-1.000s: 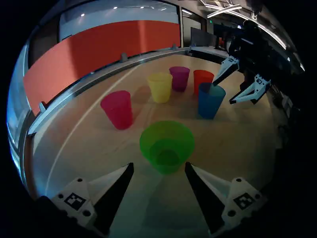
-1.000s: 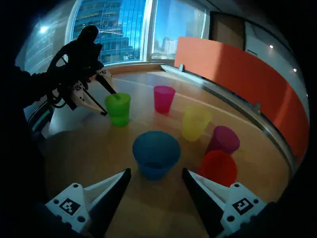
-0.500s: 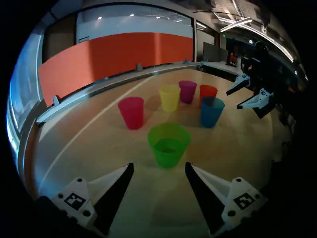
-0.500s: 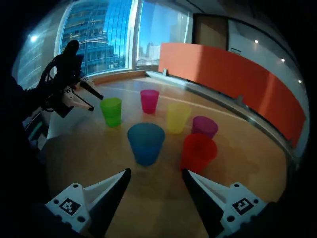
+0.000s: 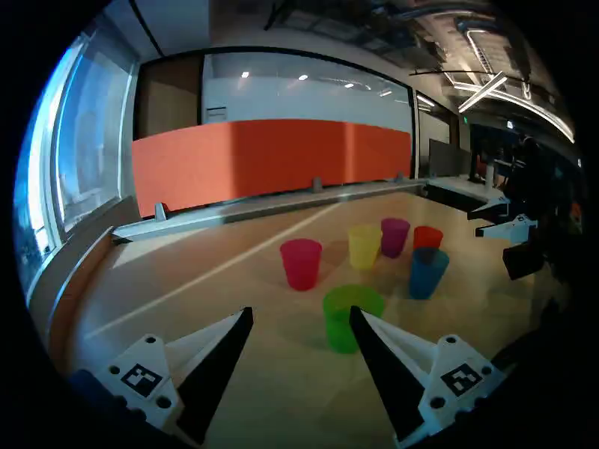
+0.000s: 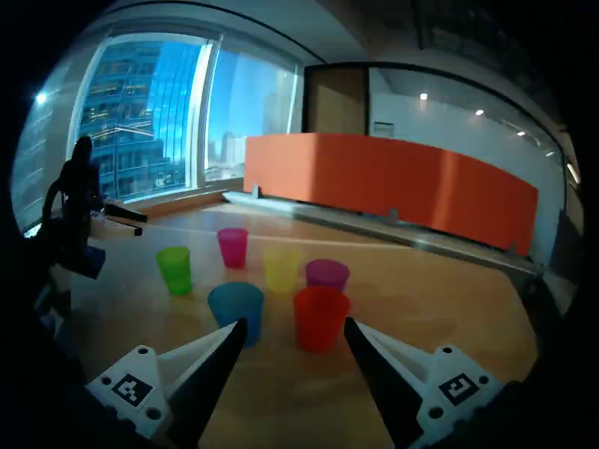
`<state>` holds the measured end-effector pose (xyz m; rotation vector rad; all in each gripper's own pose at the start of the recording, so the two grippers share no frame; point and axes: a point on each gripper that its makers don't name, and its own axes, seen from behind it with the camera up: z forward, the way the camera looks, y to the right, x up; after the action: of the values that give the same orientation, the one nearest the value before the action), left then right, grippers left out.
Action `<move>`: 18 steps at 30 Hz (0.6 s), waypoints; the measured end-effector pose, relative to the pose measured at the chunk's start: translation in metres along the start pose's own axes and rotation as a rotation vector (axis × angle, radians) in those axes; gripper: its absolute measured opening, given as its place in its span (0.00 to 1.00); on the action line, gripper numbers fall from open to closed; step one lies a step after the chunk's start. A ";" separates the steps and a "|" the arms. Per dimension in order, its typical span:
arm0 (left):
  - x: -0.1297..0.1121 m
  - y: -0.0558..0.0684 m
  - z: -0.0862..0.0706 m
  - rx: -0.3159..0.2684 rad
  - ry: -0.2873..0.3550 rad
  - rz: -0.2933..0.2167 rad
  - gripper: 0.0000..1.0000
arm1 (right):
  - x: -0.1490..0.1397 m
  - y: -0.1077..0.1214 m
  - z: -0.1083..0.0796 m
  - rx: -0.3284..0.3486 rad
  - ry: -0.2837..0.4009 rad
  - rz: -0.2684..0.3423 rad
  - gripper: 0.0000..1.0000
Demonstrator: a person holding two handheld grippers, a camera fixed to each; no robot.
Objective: Pour water
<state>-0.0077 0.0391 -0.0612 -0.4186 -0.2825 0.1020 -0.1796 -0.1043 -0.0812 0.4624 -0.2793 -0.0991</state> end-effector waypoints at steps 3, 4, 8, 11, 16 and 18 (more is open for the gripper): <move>0.013 -0.006 -0.004 0.042 0.058 -0.025 0.96 | 0.017 0.015 -0.002 -0.081 0.064 0.011 1.00; 0.017 -0.008 -0.005 0.054 0.076 -0.033 0.96 | 0.022 0.020 -0.003 -0.106 0.086 0.013 1.00; 0.037 -0.014 -0.011 0.107 0.155 -0.056 0.96 | 0.043 0.039 -0.008 -0.207 0.178 0.018 1.00; 0.050 -0.018 -0.014 0.142 0.207 -0.064 0.96 | 0.053 0.054 -0.012 -0.283 0.230 0.024 1.00; 0.067 -0.026 -0.019 0.200 0.274 -0.061 0.96 | 0.067 0.082 -0.022 -0.408 0.303 0.054 1.00; 0.073 -0.029 -0.021 0.222 0.299 -0.064 0.96 | 0.072 0.092 -0.026 -0.454 0.333 0.070 1.00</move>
<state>0.0695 0.0161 -0.0497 -0.2000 0.0108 0.0066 -0.1001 -0.0222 -0.0445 0.0143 0.0579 -0.0141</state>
